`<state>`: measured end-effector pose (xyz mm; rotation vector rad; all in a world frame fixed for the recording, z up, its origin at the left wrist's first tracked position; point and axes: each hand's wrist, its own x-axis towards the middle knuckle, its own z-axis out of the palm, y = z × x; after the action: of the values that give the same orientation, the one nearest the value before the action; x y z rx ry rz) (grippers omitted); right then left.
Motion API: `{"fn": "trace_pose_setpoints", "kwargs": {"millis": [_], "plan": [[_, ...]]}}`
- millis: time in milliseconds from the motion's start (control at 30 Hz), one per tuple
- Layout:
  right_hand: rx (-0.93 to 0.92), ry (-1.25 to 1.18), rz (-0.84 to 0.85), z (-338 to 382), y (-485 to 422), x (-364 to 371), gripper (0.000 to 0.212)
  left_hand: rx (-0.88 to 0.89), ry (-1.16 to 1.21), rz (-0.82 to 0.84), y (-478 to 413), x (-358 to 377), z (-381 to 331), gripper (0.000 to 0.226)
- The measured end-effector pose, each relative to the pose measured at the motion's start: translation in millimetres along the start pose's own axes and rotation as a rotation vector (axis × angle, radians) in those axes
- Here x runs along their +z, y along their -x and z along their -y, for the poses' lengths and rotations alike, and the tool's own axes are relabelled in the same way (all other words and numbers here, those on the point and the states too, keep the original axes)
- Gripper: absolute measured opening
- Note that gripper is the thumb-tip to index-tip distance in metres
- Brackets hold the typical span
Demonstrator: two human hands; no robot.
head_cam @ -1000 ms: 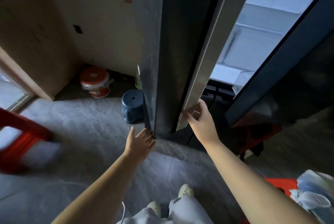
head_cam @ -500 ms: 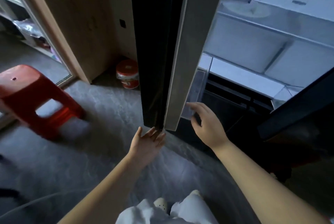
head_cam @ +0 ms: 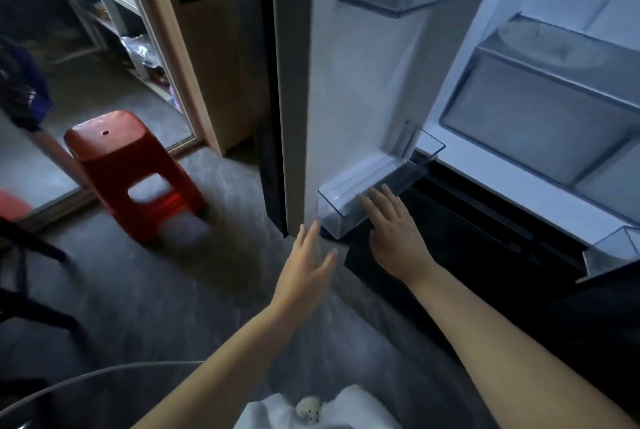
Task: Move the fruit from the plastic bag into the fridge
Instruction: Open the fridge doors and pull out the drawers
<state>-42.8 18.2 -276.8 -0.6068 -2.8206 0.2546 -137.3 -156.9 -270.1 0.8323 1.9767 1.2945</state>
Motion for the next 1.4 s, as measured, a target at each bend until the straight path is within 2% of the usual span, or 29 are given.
{"fn": "trace_pose_setpoints", "kwargs": {"millis": [67, 167, 267, 333, 400, 467, 567, 700, 800, 967, 1100, 1200, 1400], "plan": [[-0.045, -0.021, 0.004, -4, -11, -1, 0.071, 0.128, -0.223, -0.065, -2, 3, -20, 0.068], [-0.128, -0.013, 0.022, -16, -26, -6, 0.067, 0.318, -0.544, -0.064, -13, 11, -40, 0.073], [-0.065, 0.057, -0.005, -46, -41, -10, 0.069, 0.242, -0.777, -0.043, -44, 18, -45, 0.074], [-0.015, 0.108, 0.058, -63, -49, -11, 0.078, 0.188, -0.973, -0.034, -65, 20, -43, 0.073], [-0.036, 0.162, 0.137, -70, -54, -8, 0.085, 0.172, -1.143, -0.058, -80, 19, -34, 0.071], [-0.064, 0.172, 0.132, -67, -58, -4, 0.088, 0.182, -1.225, -0.097, -89, 16, -22, 0.07], [-0.09, 0.179, 0.082, -57, -70, -1, 0.088, 0.23, -1.281, -0.148, -104, 2, -6, 0.075], [-0.133, 0.246, 0.067, -53, -96, 3, 0.089, 0.188, -1.337, -0.209, -134, -22, 7, 0.094], [-0.162, 0.233, 0.055, -52, -118, 9, 0.086, 0.14, -1.323, -0.166, -153, -40, 7, 0.092], [-0.175, 0.241, 0.001, -56, -121, 18, 0.09, 0.177, -1.32, -0.157, -151, -40, 11, 0.097], [-0.173, 0.276, 0.032, -59, -120, 18, 0.093, 0.112, -1.358, -0.189, -148, -30, 5, 0.094], [-0.149, 0.283, 0.045, -54, -120, 18, 0.089, 0.094, -1.396, -0.221, -144, -25, 0, 0.081], [-0.117, 0.23, 0.065, -48, -117, 15, 0.082, 0.119, -1.364, -0.07, -146, -29, -19, 0.082]]}}
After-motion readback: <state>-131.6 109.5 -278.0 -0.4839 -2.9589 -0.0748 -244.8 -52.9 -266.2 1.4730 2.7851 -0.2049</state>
